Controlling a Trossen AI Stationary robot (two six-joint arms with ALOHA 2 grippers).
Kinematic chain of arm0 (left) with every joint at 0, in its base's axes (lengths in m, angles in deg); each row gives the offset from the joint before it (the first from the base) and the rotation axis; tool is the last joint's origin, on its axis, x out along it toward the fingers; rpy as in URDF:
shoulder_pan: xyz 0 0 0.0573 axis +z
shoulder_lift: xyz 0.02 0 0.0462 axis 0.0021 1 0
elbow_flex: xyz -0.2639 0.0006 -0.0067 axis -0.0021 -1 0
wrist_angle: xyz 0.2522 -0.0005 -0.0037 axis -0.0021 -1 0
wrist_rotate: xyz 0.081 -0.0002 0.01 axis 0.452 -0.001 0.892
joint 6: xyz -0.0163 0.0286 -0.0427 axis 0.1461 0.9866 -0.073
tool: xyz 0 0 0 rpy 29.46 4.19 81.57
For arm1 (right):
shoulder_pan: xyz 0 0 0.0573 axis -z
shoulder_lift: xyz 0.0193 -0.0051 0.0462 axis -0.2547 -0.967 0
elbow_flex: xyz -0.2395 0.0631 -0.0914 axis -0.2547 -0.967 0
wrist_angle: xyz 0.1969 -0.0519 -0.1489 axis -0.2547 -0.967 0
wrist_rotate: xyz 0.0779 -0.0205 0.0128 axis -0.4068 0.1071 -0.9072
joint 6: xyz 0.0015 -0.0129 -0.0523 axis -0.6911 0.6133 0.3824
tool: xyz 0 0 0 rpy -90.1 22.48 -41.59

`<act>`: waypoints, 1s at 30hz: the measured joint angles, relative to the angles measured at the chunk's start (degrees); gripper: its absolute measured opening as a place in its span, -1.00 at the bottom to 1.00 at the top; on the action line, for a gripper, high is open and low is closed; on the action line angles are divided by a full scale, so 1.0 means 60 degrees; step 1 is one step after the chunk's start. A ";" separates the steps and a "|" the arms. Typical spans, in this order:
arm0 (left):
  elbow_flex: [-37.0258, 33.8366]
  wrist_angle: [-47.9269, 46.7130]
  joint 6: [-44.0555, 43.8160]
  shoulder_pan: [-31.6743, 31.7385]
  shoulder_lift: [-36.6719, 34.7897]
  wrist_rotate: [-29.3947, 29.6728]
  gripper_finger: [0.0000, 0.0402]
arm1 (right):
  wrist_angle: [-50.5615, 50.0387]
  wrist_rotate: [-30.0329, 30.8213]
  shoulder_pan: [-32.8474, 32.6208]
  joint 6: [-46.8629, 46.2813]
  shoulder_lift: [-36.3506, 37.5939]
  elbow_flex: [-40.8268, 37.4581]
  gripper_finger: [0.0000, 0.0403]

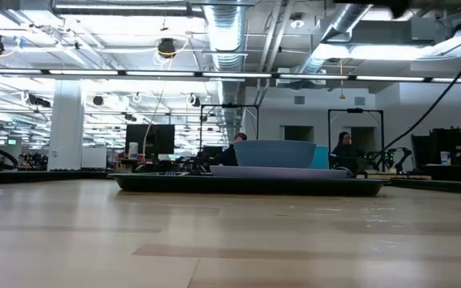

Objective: Set up tray
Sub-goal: Return to Home Position

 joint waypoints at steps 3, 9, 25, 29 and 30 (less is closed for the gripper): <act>-0.1143 -0.0015 -0.0236 -0.0909 -0.0612 0.0466 -0.53 | 0.0144 0.0654 -0.0577 0.0013 0.1020 -0.0881 -0.36; -0.3882 0.0114 -0.1741 -0.1736 -0.1640 0.0493 -0.53 | 0.1494 -0.0098 -0.1050 0.0318 0.3073 -0.3103 -0.36; -0.9459 0.6167 0.2832 -0.1975 -0.6320 -0.4208 -0.53 | 0.4661 -0.2323 0.0054 0.2040 0.7486 -0.7254 -0.36; -0.9929 0.5865 0.4036 -0.1932 -0.8193 -0.4870 -0.53 | 0.4375 -0.2525 0.0382 0.2114 0.7850 -0.7251 -0.36; -1.0015 0.5778 0.4399 -0.1932 -0.8653 -0.4854 -0.53 | 0.4400 -0.2597 0.0438 0.2256 0.7835 -0.7251 -0.36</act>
